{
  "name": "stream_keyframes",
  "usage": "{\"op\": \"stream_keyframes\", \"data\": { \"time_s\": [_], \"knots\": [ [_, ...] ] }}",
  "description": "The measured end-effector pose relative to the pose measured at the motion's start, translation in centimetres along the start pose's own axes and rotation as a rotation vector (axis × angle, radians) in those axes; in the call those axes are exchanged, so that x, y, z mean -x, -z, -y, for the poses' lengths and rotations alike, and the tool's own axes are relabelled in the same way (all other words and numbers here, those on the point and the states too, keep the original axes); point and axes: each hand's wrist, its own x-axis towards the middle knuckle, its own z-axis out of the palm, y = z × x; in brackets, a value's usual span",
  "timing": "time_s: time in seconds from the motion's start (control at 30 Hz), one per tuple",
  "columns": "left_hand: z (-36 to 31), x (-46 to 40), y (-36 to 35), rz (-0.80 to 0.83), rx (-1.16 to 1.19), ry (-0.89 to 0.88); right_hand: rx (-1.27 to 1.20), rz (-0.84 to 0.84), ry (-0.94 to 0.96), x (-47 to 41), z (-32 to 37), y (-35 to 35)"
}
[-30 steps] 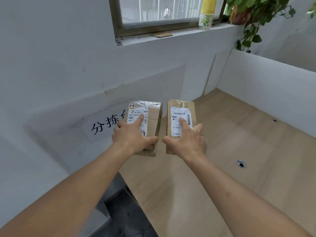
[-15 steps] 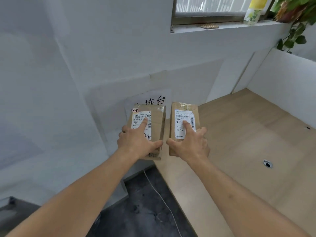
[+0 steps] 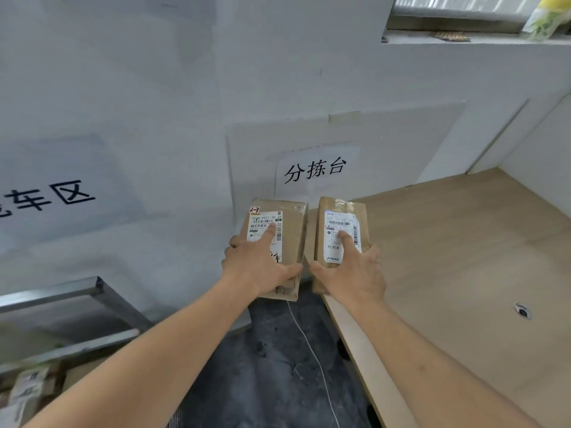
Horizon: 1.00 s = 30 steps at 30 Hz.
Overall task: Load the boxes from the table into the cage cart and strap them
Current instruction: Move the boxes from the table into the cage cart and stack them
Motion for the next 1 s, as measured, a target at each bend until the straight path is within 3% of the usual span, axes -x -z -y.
{"op": "stream_keyframes", "data": {
  "time_s": [0.57, 1.0],
  "knots": [
    [4.0, 8.2, -5.9, -0.064, 0.116, 0.345, 0.085, 0.194, 0.354, 3.1, -1.5, -2.5],
    [12.3, 17.5, -9.6, -0.143, 0.278, 0.662, 0.161, 0.357, 0.675, 11.3, 2.4, -8.8]
  ]
}}
